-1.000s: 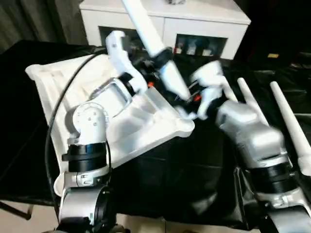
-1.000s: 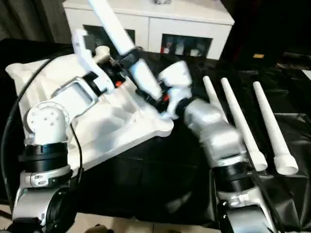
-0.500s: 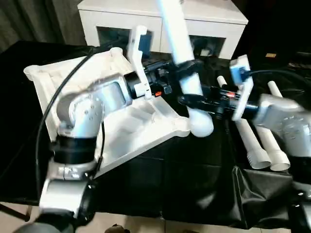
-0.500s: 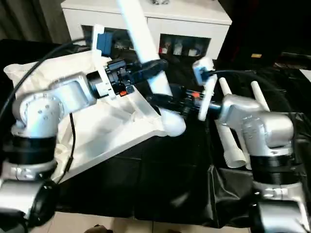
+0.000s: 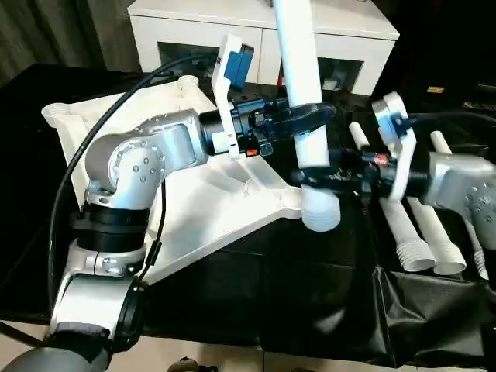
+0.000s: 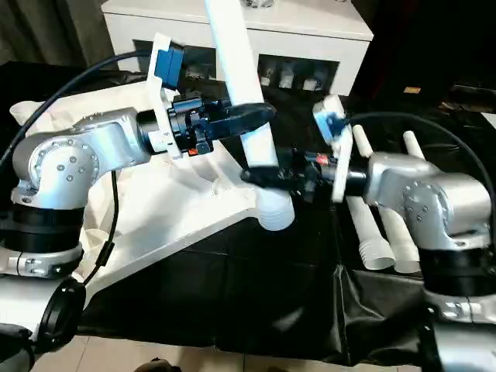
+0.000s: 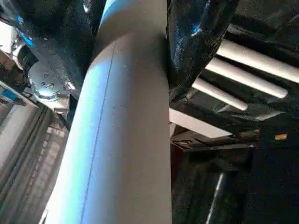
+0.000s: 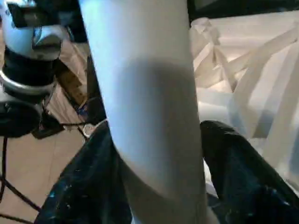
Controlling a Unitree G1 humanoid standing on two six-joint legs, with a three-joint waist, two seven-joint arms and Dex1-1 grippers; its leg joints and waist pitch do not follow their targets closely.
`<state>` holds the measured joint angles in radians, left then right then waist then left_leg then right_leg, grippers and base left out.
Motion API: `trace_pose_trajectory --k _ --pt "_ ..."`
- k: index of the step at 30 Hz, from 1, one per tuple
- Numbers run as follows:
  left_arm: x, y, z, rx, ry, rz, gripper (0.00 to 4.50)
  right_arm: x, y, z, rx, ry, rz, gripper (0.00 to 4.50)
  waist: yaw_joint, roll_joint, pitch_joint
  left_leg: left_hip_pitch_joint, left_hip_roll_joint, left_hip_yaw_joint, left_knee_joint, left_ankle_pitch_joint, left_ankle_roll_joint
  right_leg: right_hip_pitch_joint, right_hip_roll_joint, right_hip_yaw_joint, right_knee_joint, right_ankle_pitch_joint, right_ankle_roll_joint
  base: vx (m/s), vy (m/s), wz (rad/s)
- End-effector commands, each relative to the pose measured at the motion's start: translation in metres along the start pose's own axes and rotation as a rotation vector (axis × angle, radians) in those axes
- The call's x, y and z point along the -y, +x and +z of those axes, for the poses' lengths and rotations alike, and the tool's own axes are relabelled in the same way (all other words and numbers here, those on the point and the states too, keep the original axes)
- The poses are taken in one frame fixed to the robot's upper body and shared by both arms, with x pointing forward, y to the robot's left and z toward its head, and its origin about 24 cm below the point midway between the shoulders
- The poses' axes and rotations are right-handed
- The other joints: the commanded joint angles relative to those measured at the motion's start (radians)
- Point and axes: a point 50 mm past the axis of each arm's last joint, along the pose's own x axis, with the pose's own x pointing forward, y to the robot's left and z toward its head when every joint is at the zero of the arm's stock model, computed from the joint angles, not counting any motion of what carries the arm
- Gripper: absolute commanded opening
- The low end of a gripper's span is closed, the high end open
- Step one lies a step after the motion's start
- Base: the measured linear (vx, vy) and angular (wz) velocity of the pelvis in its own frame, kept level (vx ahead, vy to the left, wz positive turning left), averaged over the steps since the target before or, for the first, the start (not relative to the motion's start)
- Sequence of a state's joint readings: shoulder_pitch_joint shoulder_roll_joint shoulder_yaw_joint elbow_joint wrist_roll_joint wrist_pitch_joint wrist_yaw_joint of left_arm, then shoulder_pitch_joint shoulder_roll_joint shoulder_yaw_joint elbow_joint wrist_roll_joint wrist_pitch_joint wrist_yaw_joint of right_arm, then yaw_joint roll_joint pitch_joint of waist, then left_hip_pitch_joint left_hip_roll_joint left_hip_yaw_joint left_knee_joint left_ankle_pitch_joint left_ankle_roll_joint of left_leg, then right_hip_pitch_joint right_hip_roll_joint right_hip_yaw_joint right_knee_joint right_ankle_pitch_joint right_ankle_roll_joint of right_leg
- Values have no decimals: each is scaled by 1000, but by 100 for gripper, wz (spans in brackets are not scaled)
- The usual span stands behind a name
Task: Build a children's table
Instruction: Pick table leg
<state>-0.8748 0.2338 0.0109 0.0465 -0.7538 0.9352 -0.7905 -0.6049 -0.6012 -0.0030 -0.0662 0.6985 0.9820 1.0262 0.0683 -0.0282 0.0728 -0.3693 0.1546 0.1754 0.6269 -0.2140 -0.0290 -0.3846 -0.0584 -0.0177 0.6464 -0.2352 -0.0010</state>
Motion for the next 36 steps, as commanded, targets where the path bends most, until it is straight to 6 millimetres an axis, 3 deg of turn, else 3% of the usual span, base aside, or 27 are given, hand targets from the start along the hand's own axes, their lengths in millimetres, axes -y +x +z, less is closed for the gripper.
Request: trace_pose_trajectory --k 1,5,12,13,14,18,26,27,28,32,33,36 --pt "7 5 6 -19 29 -66 184 -2 0 -4 -31 0 1 248 6 -14 -80 10 65 -18 -61 55 72 59 -82 41 -57 118 -321 0 0 0" --pt "9 5 6 -34 35 -88 184 -3 1 -5 -36 -8 21 215 7 -14 -80 11 65 -18 -61 52 70 58 -81 40 -57 110 -321 0 0 0" --pt "7 5 4 -29 59 -36 183 -1 6 -1 17 -48 -9 200 16 -12 -81 12 67 -17 -60 61 69 55 -82 41 -54 125 -324 0 0 0" --pt "7 5 4 -29 59 -35 239 -1 6 -1 17 -49 -10 199 16 -13 -81 13 67 -17 -61 58 67 55 -82 40 -54 124 -323 0 0 0" --pt "-1 6 5 11 32 54 253 2 9 2 58 -80 -69 198 17 -15 -81 13 66 -16 -61 56 65 56 -82 41 -55 123 -322 0 0 0" --pt "-1 10 -2 42 24 102 288 5 17 3 80 -125 -140 190 20 -10 -83 13 67 -17 -61 61 52 55 -81 41 -55 133 -317 0 0 0" --pt "-6 16 -19 50 69 254 332 10 24 0 77 -149 -205 188 18 -15 -82 9 68 -19 -62 54 53 61 -82 42 -57 138 -301 0 0 0" --pt "-7 17 -24 36 83 286 332 11 25 -1 82 -151 -222 187 19 -13 -83 11 67 -19 -62 56 54 59 -81 42 -56 136 -297 0 0 0" --pt "-7 17 -25 32 88 294 292 11 25 -1 83 -151 -226 187 18 -12 -83 11 67 -19 -62 52 54 58 -80 41 -57 128 -293 0 0 0" --pt "-12 15 -28 39 93 354 290 10 29 -3 83 -154 -220 187 17 -12 -81 12 67 -20 -63 45 49 57 -80 41 -58 121 -291 0 0 0" --pt "-13 14 -28 40 98 363 251 10 30 -3 83 -155 -218 187 18 -11 -82 11 66 -19 -62 47 51 58 -80 42 -57 127 -292 0 0 0" --pt "-15 12 -25 61 94 376 250 10 30 -3 84 -158 -221 187 18 -9 -82 12 65 -20 -62 52 52 57 -80 42 -56 138 -296 0 0 0"
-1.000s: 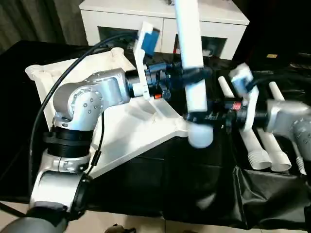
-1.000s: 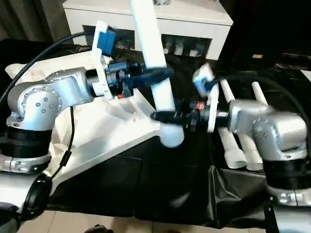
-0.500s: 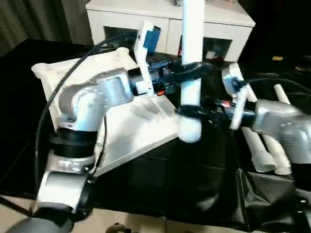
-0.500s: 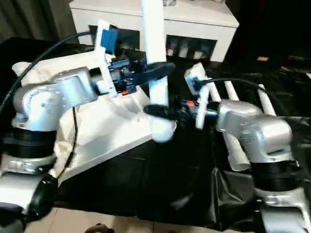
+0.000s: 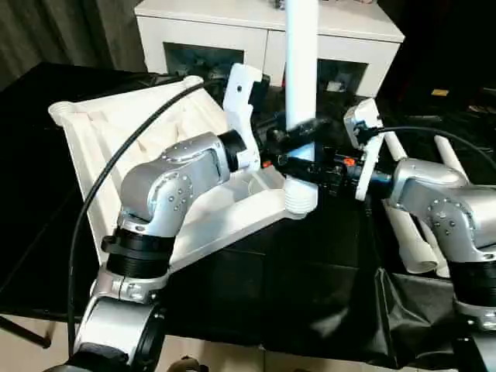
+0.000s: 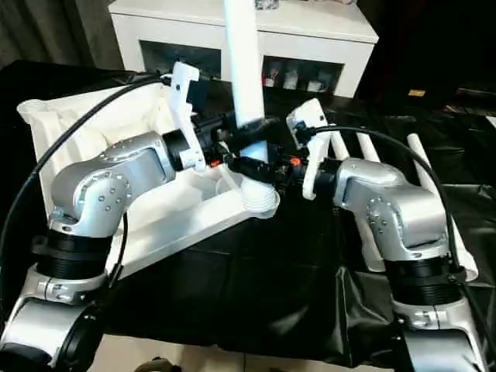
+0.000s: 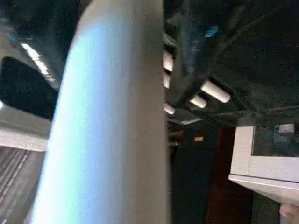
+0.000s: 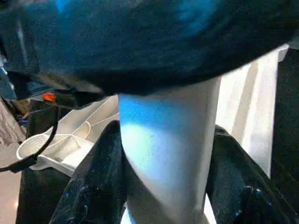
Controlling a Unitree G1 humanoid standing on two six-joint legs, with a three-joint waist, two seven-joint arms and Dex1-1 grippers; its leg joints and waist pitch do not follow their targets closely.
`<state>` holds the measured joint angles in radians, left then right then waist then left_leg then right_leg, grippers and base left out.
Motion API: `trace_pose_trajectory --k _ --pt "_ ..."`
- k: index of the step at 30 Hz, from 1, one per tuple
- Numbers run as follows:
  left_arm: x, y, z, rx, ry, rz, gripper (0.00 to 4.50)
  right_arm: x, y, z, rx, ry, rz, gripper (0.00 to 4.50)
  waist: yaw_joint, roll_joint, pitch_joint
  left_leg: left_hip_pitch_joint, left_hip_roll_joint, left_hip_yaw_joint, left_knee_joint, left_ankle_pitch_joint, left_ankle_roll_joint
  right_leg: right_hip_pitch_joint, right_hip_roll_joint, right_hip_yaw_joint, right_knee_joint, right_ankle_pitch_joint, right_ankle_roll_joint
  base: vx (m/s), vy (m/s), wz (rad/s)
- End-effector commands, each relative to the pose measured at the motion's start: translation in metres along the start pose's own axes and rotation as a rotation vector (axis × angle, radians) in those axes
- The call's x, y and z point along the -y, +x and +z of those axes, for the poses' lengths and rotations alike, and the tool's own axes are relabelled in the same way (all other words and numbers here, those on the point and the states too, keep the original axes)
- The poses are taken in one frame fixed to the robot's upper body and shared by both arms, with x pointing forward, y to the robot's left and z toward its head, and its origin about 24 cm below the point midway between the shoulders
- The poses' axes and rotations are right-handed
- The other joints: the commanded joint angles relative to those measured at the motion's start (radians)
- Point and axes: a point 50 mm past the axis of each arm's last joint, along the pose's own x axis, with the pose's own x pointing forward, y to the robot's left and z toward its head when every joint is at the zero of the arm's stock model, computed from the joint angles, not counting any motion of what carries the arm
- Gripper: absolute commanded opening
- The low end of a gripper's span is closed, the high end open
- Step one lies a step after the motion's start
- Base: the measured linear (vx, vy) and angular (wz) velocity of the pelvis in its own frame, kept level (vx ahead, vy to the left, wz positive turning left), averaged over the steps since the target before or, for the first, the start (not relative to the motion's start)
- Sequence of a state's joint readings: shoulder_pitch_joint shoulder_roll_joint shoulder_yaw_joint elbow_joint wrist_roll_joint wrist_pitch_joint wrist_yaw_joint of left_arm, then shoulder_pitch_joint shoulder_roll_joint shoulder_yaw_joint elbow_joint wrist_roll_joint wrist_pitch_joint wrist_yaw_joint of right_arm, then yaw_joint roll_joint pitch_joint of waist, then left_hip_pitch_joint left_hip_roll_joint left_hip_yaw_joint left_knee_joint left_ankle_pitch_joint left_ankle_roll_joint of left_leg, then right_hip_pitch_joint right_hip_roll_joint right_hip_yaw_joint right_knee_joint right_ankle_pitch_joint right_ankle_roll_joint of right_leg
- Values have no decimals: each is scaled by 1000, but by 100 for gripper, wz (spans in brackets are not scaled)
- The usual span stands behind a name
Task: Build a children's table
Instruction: Pick table leg
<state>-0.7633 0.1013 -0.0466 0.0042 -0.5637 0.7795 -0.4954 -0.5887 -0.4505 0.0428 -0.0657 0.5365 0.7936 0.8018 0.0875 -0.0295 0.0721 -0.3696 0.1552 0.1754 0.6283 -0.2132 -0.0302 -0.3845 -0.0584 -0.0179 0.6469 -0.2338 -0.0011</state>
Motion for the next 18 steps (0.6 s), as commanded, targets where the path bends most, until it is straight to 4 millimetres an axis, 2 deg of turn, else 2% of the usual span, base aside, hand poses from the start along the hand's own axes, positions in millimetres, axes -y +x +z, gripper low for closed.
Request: trace_pose_trajectory --k 1,2,4,5,7,8,9,11,14,15,18 --pt "-5 -2 7 35 9 42 242 0 -1 1 11 -20 -7 187 -1 -8 -81 12 65 -19 -64 50 52 57 -79 41 -57 137 -296 0 0 0" --pt "-5 -2 8 38 8 44 218 0 -1 1 11 -21 -8 187 -1 -8 -81 12 65 -19 -64 47 51 57 -79 41 -57 135 -296 0 0 0" --pt "-7 -3 11 53 10 51 205 0 -1 1 14 -23 -8 187 -1 -9 -81 12 65 -20 -64 45 51 57 -79 42 -57 140 -297 0 0 0" --pt "-5 -3 12 56 2 34 215 -1 -1 1 17 -30 -6 186 0 -6 -82 12 65 -20 -64 46 50 57 -80 41 -56 140 -298 0 0 0" --pt "-3 -3 14 61 -9 7 197 -1 -1 2 25 -37 -4 186 -1 -7 -82 12 65 -20 -63 45 50 58 -79 41 -56 147 -300 0 0 0" --pt "-1 -3 14 57 -14 -15 192 -1 -2 3 33 -30 -3 186 -2 -4 -81 12 65 -20 -64 43 49 57 -79 41 -56 148 -300 0 0 0" --pt "1 -4 14 46 -8 -36 191 -1 -3 4 37 -22 -2 221 -3 -5 -81 13 65 -20 -64 41 49 57 -78 41 -56 147 -301 0 0 0" --pt "3 -4 14 30 3 -59 192 1 -5 4 34 -21 -4 256 -2 -6 -82 13 64 -19 -64 43 50 57 -78 41 -56 149 -301 0 0 0" --pt "9 -4 12 6 13 -120 190 4 -10 5 13 -24 1 268 -2 -7 -81 14 65 -19 -64 40 51 57 -78 41 -56 136 -298 0 0 0" --pt "13 -4 11 -6 16 -152 190 5 -12 5 3 -29 3 296 0 -10 -81 14 65 -19 -64 41 54 58 -79 42 -55 136 -299 0 0 0" --pt "17 -4 10 -29 31 -191 190 5 -14 5 -11 -23 29 302 -1 -12 -80 12 65 -18 -64 45 59 57 -79 41 -55 134 -300 0 0 0"
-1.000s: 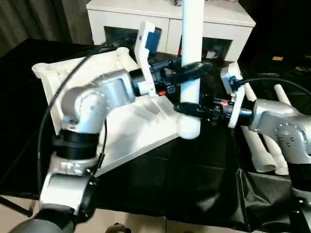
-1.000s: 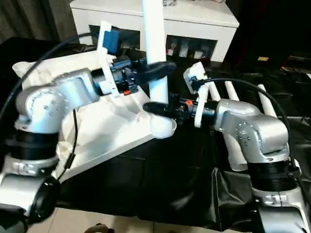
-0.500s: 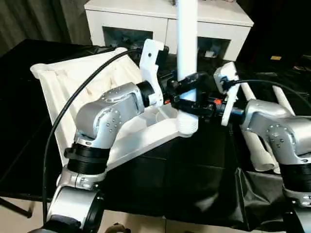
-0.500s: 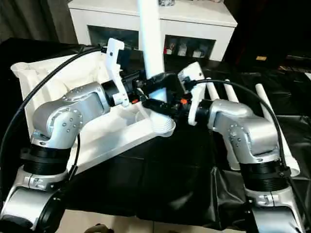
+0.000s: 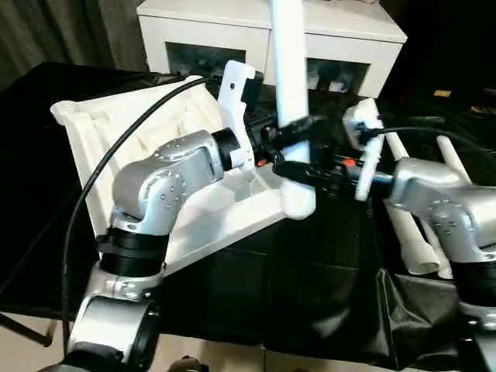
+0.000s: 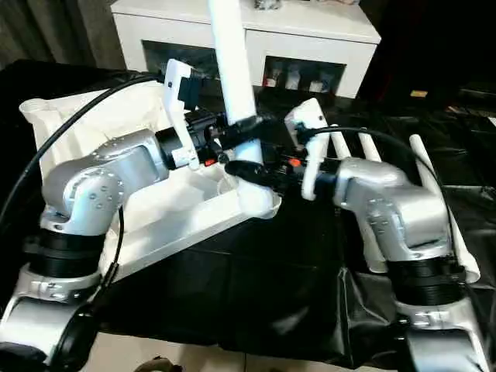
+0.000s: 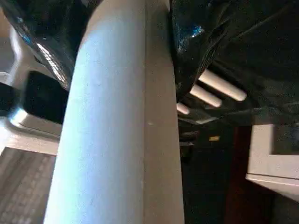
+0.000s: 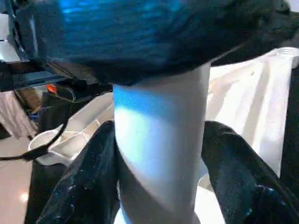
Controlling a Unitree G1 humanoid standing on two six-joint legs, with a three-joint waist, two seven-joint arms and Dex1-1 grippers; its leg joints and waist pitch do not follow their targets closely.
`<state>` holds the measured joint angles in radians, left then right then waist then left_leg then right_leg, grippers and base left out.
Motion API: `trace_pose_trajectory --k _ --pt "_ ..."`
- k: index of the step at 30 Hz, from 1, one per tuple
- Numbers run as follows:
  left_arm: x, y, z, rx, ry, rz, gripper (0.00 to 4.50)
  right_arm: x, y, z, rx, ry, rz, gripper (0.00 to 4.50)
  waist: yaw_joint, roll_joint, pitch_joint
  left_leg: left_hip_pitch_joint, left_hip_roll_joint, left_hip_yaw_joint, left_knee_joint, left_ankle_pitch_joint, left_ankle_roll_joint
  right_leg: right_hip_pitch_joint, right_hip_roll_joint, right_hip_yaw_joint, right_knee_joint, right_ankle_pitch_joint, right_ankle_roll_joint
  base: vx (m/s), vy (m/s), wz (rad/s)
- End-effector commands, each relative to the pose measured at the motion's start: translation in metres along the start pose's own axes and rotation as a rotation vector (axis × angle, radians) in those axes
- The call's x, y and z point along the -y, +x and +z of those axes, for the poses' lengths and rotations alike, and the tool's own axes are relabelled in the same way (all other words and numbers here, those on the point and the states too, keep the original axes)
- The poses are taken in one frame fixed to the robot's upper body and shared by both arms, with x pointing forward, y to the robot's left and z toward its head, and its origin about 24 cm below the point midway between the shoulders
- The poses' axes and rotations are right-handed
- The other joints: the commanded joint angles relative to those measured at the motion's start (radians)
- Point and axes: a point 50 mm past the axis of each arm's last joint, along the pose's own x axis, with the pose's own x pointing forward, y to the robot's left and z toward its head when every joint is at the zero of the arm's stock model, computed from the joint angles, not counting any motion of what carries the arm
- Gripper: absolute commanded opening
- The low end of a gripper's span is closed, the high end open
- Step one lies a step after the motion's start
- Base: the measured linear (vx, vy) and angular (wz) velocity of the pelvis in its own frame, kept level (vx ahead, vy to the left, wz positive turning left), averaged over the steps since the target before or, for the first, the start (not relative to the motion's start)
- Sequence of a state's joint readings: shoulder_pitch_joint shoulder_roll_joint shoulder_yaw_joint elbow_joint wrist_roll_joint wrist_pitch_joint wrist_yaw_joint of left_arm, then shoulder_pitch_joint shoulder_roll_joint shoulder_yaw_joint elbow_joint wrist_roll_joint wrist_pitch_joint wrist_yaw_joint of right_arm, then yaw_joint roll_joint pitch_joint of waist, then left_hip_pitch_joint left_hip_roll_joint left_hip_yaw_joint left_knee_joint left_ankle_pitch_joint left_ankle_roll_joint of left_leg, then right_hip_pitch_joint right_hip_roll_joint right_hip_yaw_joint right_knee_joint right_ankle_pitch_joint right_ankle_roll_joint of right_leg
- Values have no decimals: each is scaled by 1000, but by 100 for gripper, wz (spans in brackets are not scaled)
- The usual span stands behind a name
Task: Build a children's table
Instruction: Pick table leg
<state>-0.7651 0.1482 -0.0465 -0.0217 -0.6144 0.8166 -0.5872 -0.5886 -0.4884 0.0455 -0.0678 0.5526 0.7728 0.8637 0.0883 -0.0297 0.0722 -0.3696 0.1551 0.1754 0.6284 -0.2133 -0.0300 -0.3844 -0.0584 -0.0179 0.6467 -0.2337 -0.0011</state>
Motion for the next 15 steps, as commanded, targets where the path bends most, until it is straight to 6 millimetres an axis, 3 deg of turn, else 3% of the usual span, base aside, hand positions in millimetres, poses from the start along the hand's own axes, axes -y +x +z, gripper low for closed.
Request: trace_pose_trajectory --k 1,3,10,12,15 --pt "14 4 5 -23 42 -96 190 5 -9 2 -16 8 -6 302 -2 -12 -80 12 64 -18 -63 44 61 57 -79 41 -55 131 -300 0 0 0" --pt "15 5 4 -43 65 -102 190 2 -10 1 -34 18 34 302 -1 -17 -80 12 66 -18 -64 40 65 57 -80 41 -57 117 -297 0 0 0" --pt "22 6 2 -53 66 -147 190 -3 -10 -5 -63 37 90 302 -1 -17 -80 10 66 -18 -62 53 72 56 -81 41 -55 116 -301 0 0 0" --pt "23 5 1 -58 68 -160 190 -3 -9 -6 -60 46 96 269 -1 -17 -80 11 66 -18 -62 54 73 56 -80 41 -55 111 -301 0 0 0" --pt "23 4 1 -62 71 -162 190 -4 -9 -6 -59 57 111 257 -1 -16 -80 12 65 -18 -62 52 72 55 -80 40 -56 108 -301 0 0 0"
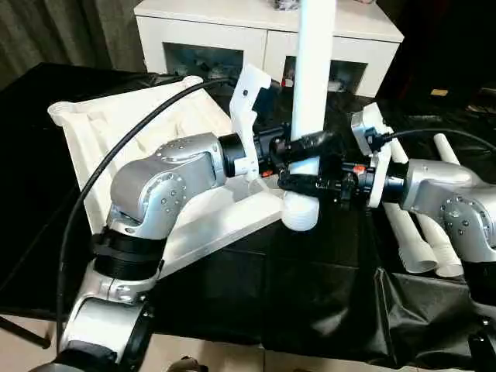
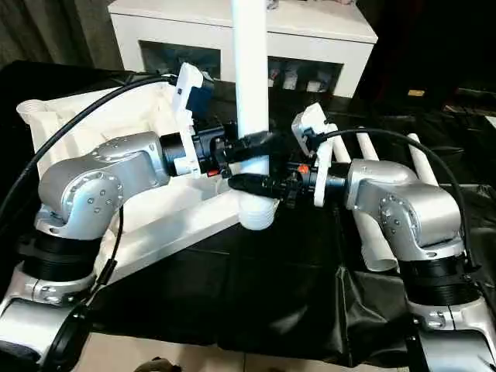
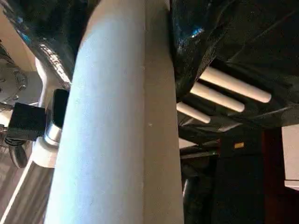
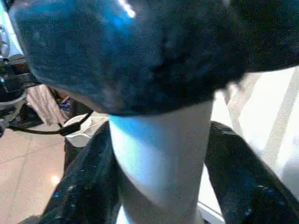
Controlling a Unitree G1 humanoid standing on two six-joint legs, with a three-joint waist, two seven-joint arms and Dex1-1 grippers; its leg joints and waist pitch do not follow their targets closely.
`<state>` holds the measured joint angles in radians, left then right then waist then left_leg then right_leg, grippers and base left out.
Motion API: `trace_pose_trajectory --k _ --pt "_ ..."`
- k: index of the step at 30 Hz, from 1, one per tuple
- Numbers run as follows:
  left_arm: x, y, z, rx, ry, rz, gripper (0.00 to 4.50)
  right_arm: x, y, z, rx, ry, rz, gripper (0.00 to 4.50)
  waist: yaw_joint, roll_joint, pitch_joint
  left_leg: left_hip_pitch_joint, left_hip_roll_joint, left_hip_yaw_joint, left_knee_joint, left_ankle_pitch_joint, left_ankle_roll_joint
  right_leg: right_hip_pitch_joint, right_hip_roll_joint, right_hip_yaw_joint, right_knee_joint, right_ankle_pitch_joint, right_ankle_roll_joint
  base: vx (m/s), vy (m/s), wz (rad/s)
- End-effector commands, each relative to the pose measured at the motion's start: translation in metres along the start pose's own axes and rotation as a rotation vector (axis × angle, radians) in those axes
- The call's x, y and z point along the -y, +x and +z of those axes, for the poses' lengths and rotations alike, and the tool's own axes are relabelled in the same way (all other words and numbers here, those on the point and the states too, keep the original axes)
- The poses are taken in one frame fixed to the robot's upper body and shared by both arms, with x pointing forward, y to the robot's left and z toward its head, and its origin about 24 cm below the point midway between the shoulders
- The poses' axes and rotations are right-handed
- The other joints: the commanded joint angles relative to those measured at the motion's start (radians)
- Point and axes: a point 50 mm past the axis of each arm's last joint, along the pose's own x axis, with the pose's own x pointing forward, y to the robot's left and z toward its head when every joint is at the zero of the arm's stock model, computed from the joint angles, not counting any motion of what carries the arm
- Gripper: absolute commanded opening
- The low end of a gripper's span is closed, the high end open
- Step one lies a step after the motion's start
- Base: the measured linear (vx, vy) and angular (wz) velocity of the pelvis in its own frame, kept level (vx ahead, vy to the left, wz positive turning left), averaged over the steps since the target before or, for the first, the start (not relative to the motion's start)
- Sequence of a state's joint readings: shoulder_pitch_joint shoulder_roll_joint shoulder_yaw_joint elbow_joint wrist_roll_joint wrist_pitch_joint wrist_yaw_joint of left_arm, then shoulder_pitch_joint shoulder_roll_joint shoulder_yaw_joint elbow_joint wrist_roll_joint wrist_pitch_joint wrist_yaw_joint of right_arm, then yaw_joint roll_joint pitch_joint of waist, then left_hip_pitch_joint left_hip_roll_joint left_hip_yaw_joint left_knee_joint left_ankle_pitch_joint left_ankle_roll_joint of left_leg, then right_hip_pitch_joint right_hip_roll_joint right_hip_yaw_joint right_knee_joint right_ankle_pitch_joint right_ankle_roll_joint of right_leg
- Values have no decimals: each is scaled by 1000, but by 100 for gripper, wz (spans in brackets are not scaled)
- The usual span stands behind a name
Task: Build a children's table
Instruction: Pick table leg
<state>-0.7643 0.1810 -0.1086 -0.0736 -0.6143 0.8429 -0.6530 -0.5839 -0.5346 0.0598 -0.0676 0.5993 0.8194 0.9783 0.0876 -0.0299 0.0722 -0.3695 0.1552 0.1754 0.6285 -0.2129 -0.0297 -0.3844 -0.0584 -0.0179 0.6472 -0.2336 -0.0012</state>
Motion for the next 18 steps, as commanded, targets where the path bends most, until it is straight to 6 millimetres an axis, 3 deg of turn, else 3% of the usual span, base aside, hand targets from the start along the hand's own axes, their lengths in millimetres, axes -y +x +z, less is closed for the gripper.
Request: trace_pose_trajectory --k 1,10,13,17,18 --pt "9 3 4 3 23 -64 190 1 -3 -2 -16 15 -5 232 0 -18 -80 11 65 -18 -62 49 72 55 -80 40 -57 104 -301 0 0 0" --pt "9 2 8 23 14 -61 190 -2 -1 -7 -11 35 13 186 1 -18 -81 11 65 -18 -62 54 69 55 -80 40 -56 111 -300 0 0 0" --pt "6 1 5 -5 29 -24 259 0 -2 -7 -3 36 -13 185 1 -16 -80 11 65 -18 -63 50 66 55 -80 40 -57 101 -297 0 0 0" --pt "6 -4 6 28 -46 -46 272 5 -4 -7 20 41 -79 185 1 -15 -81 11 63 -17 -62 59 61 55 -79 40 -55 119 -302 0 0 0" --pt "5 -6 6 41 -63 -40 298 6 -4 -7 29 46 -99 185 0 -15 -81 10 63 -18 -62 59 61 56 -80 40 -55 121 -304 0 0 0"
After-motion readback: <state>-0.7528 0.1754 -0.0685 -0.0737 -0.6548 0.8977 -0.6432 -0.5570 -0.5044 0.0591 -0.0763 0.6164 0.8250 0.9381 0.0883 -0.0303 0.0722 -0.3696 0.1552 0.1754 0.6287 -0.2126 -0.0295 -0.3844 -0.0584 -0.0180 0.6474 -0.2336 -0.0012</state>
